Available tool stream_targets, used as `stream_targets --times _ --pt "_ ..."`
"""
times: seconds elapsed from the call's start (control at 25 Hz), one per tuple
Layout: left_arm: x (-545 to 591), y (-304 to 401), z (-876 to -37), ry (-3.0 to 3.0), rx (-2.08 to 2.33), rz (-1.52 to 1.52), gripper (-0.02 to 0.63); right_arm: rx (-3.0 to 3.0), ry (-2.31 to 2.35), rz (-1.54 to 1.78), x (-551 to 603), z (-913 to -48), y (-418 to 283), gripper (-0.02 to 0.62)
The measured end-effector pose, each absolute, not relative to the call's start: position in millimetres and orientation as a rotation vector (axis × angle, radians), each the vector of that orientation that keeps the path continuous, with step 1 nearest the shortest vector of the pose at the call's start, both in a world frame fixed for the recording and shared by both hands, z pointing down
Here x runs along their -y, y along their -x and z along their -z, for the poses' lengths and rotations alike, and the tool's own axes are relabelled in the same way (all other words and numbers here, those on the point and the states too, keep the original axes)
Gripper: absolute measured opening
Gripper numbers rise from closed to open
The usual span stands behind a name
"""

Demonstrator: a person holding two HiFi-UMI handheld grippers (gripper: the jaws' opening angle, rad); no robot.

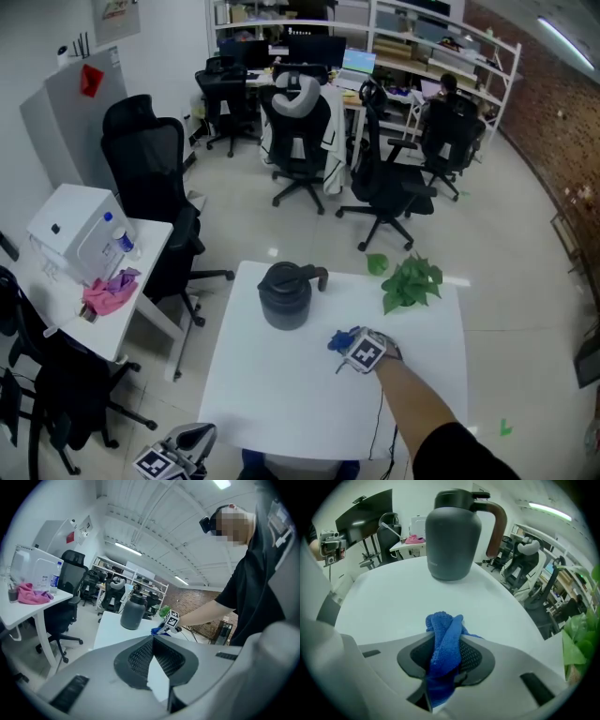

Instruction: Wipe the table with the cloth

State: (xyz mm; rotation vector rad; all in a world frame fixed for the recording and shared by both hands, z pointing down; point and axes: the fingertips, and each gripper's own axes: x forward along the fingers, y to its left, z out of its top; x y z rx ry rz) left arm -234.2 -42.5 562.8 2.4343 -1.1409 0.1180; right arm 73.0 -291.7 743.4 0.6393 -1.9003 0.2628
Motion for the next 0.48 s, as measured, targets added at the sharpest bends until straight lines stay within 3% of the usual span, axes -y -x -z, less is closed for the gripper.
stream_targets --times 0.48 --pt "50 221 -549 -2.467 1.126 -0.079 0.0 1.989 -0.449 -0.251 139 -741 -42 0.106"
